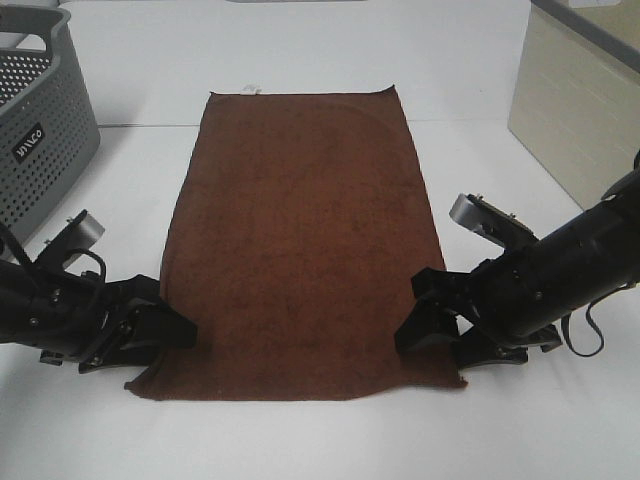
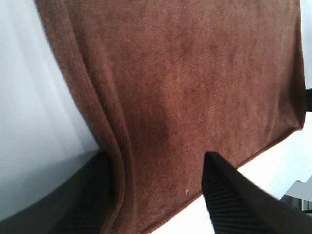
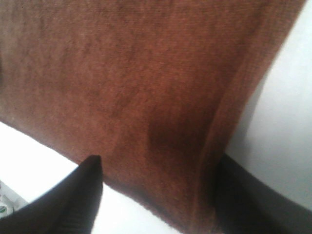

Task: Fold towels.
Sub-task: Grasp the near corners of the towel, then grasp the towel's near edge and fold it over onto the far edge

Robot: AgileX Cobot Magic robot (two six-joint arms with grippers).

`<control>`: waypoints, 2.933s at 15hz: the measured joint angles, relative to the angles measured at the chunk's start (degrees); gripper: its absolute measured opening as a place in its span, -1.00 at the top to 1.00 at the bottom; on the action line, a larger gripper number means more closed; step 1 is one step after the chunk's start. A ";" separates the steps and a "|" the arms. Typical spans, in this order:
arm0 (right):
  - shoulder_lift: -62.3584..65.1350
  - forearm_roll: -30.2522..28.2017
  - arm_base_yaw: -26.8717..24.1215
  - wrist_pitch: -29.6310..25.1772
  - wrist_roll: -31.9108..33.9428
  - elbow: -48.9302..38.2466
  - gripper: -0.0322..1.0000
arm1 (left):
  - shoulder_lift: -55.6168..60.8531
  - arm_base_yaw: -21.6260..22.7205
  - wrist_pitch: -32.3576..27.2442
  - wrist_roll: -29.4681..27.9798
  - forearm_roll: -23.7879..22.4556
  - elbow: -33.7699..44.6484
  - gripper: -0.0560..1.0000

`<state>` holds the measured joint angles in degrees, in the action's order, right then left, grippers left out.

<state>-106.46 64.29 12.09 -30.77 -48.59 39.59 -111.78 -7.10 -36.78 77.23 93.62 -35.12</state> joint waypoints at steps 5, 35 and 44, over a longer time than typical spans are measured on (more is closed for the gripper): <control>-0.97 -2.06 0.00 4.87 5.04 -0.06 0.94 | -0.74 -0.74 4.87 0.00 -1.32 -1.60 0.87; 20.91 -6.65 0.00 -1.60 12.66 -4.47 0.94 | 21.31 -0.74 2.69 -5.27 -9.11 5.61 0.88; -1.32 -19.88 0.00 -0.80 24.64 32.09 0.94 | 3.38 -0.74 7.16 -14.04 -9.00 -24.06 0.88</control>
<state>-107.77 44.40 12.09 -31.57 -23.95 71.68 -108.40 -7.85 -29.62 63.20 84.63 -59.19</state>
